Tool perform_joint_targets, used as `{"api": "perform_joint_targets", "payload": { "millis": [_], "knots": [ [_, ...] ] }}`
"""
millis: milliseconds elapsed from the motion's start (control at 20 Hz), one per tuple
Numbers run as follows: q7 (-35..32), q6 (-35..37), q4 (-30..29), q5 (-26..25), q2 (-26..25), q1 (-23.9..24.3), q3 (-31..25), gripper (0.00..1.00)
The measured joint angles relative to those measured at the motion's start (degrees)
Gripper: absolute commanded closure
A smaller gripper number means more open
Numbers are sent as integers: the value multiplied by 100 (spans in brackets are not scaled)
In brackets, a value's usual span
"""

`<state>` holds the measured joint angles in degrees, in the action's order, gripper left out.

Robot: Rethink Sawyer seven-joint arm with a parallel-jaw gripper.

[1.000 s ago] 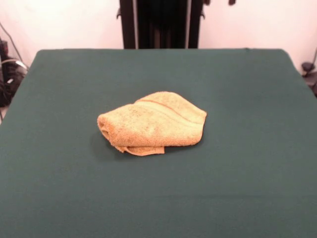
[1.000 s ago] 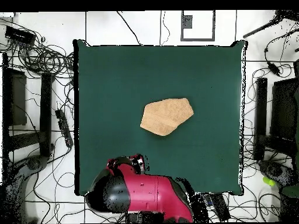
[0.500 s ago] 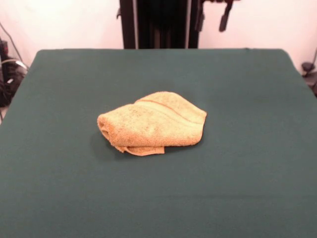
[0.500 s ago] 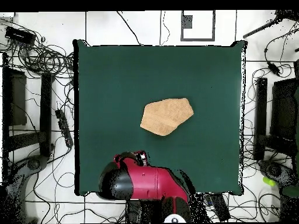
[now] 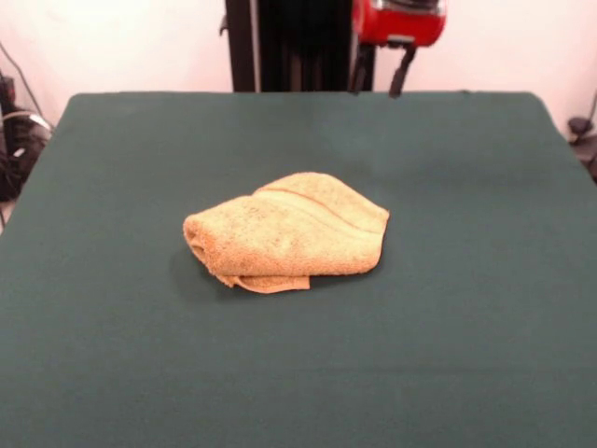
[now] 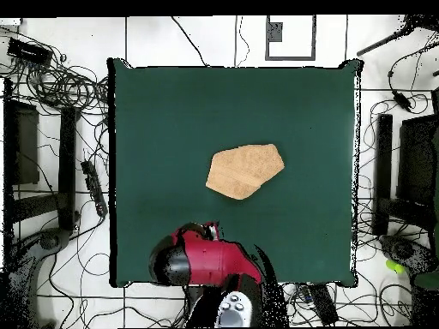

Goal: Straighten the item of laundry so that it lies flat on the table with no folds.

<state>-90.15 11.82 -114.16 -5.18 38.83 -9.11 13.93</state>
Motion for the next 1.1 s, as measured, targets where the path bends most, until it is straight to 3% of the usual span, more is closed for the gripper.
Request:
{"api": "perform_joint_targets", "payload": {
  "millis": [150,650,1100],
  "knots": [
    [-1,-230,282,4,-542,-471,380,0],
    [-1,-511,1021,71,-1826,-1387,1363,0],
    [-1,-513,1636,74,-2586,-1892,2225,0]
  ]
}}
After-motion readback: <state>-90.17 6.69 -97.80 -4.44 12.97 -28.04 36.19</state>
